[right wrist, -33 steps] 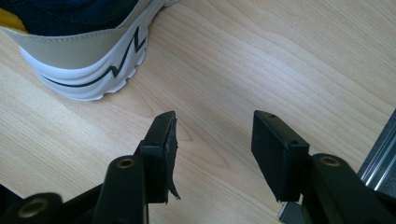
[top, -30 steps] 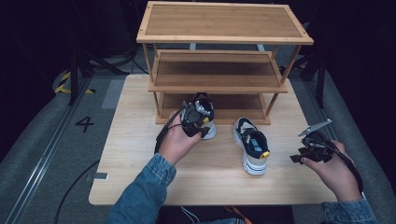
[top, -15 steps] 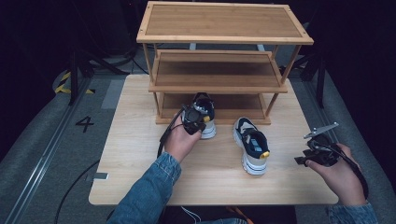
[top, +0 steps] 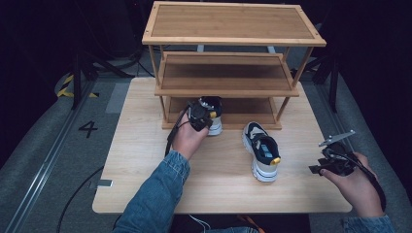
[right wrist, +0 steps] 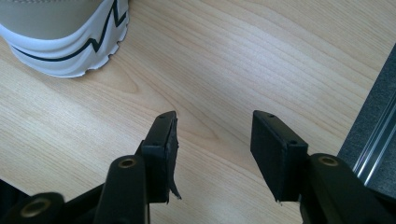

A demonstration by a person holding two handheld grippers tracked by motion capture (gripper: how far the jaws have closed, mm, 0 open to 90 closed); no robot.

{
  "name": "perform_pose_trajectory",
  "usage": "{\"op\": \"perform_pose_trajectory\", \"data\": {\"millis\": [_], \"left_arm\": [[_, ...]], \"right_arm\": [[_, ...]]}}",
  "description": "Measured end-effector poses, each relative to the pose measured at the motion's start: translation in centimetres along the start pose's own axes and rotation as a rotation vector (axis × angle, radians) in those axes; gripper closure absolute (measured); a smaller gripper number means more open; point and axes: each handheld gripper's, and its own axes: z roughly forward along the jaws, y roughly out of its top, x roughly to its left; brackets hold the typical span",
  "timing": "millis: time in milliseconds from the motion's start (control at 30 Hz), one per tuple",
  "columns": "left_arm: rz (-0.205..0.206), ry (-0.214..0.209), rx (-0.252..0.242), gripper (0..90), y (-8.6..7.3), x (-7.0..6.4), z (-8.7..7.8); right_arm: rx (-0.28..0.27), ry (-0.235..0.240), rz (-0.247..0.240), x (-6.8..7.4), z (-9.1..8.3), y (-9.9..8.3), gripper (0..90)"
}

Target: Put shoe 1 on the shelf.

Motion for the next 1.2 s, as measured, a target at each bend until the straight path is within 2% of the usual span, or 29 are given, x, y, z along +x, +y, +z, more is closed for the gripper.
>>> {"op": "perform_pose_trajectory", "data": {"millis": [167,200,267,533,633,700,733,800,967,1033,1067,1200], "left_arm": [[0.007,0.007,-0.008,82.7,0.7,0.5,1.2],[0.016,0.028,-0.004,81.4,0.8,0.5,1.4],[0.031,0.044,-0.015,81.5,0.8,0.6,1.6],[0.037,0.039,-0.056,76.6,0.4,0.6,2.0],[0.042,0.052,-0.074,75.2,0.3,0.6,2.3],[0.030,0.049,-0.087,70.8,0.2,0.8,2.7],[0.003,0.033,-0.078,70.8,0.1,1.0,3.0],[-0.033,0.003,-0.098,69.7,0.0,1.3,3.4],[-0.025,-0.011,-0.100,64.2,0.0,1.3,3.4],[-0.020,-0.013,-0.102,56.3,-0.1,1.0,3.4],[-0.006,-0.015,-0.090,54.1,-0.2,0.9,3.1],[-0.022,-0.012,-0.063,45.2,-0.7,0.3,1.8]], "right_arm": [[0.003,0.002,0.000,0.1,0.0,-0.1,52.0],[-0.001,0.000,-0.002,0.0,0.0,-0.1,52.0],[-0.003,0.000,0.000,0.0,-0.1,-0.1,52.0],[-0.004,0.003,-0.018,0.3,0.1,0.4,52.0],[-0.003,0.003,-0.021,0.4,0.2,0.5,52.0],[-0.004,0.003,-0.021,0.4,0.2,0.5,52.0],[-0.004,0.004,-0.022,0.4,0.2,0.6,52.0],[-0.007,0.005,-0.025,0.4,0.2,0.6,52.0],[-0.005,0.007,-0.027,0.4,0.3,0.7,52.0],[-0.007,0.010,-0.027,0.4,0.3,0.8,52.0],[-0.008,0.010,-0.029,0.4,0.3,0.8,52.0],[-0.013,0.007,-0.036,0.5,0.3,1.2,52.0]]}}
